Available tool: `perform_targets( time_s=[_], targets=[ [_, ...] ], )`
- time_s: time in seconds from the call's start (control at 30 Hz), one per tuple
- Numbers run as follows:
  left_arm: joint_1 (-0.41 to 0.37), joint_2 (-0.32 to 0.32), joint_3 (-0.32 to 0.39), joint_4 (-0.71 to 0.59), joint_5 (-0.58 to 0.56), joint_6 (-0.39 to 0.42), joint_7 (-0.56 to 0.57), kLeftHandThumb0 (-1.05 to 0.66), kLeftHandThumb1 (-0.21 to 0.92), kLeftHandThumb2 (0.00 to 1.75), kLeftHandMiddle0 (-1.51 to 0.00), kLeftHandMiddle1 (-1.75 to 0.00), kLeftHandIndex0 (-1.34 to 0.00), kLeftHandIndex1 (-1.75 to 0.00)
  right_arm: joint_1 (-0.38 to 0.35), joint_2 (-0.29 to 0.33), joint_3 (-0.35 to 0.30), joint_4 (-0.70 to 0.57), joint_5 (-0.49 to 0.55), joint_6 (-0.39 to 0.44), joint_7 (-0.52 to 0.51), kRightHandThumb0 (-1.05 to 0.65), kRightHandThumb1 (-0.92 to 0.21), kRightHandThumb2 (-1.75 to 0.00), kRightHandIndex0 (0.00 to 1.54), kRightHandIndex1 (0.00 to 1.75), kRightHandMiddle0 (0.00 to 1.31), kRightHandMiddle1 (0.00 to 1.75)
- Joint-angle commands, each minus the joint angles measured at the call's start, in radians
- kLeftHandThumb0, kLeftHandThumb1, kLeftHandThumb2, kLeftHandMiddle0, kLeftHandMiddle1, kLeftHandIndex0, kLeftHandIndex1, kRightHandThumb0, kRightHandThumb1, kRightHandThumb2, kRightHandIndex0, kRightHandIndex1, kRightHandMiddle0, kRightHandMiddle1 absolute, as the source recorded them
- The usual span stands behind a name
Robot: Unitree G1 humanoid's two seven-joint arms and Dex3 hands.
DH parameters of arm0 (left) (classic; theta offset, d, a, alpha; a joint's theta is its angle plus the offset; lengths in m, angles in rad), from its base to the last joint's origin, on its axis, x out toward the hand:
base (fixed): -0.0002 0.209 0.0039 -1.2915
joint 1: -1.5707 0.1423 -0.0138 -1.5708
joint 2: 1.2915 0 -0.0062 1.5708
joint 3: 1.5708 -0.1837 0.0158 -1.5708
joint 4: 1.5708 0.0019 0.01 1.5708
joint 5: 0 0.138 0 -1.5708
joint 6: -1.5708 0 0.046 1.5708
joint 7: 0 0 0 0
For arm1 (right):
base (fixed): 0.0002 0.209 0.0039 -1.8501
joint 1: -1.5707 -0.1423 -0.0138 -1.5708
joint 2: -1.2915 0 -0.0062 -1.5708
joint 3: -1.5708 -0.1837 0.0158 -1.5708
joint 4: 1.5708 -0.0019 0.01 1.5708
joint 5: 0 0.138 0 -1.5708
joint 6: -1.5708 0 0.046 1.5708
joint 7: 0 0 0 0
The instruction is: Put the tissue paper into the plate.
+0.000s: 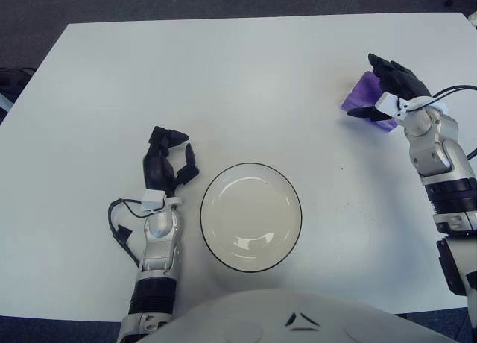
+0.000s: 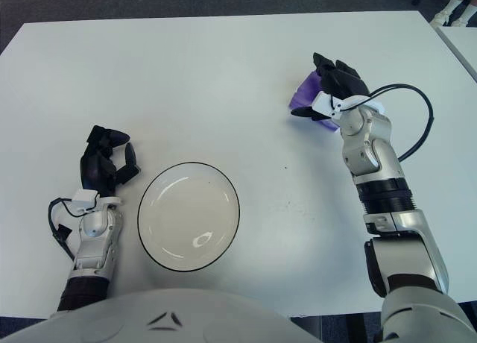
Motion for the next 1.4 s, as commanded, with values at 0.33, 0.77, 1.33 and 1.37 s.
perform_targets(
  time_s=[0.33, 0.77, 1.33, 1.37],
  targets=[
    [0.115, 0.001, 0.005, 0.106, 0.025, 0.022, 0.007, -0.42, 0.50, 1.10, -0.74, -1.75, -0.47, -1.75, -0.086, 0.010, 0.068, 0.140, -0.025, -0.007, -0.004, -1.05, -0.75, -0.28, 0.00, 0.00, 0.00, 0.00],
    [0.119, 0.003, 0.006, 0.097, 0.021, 0.020, 0.006, -0.42, 0.51, 1.09, -0.74, -1.75, -0.46, -1.75, -0.147, 0.022, 0.144, 0.391, -0.033, -0.091, -0.068, -1.05, -0.78, -0.27, 0.00, 0.00, 0.00, 0.00],
    [0.127, 0.001, 0.009, 0.087, 0.024, 0.017, 0.013, -0.42, 0.51, 1.09, -0.75, -1.75, -0.46, -1.75, -0.176, 0.098, 0.235, 0.680, -0.037, -0.163, -0.108, -1.05, -0.80, -0.25, 0.00, 0.00, 0.00, 0.00],
    [0.128, 0.001, 0.009, 0.087, 0.025, 0.017, 0.013, -0.42, 0.51, 1.09, -0.75, -1.75, -0.46, -1.75, -0.177, 0.101, 0.238, 0.693, -0.037, -0.163, -0.106, -1.05, -0.80, -0.25, 0.00, 0.00, 0.00, 0.00]
  ],
)
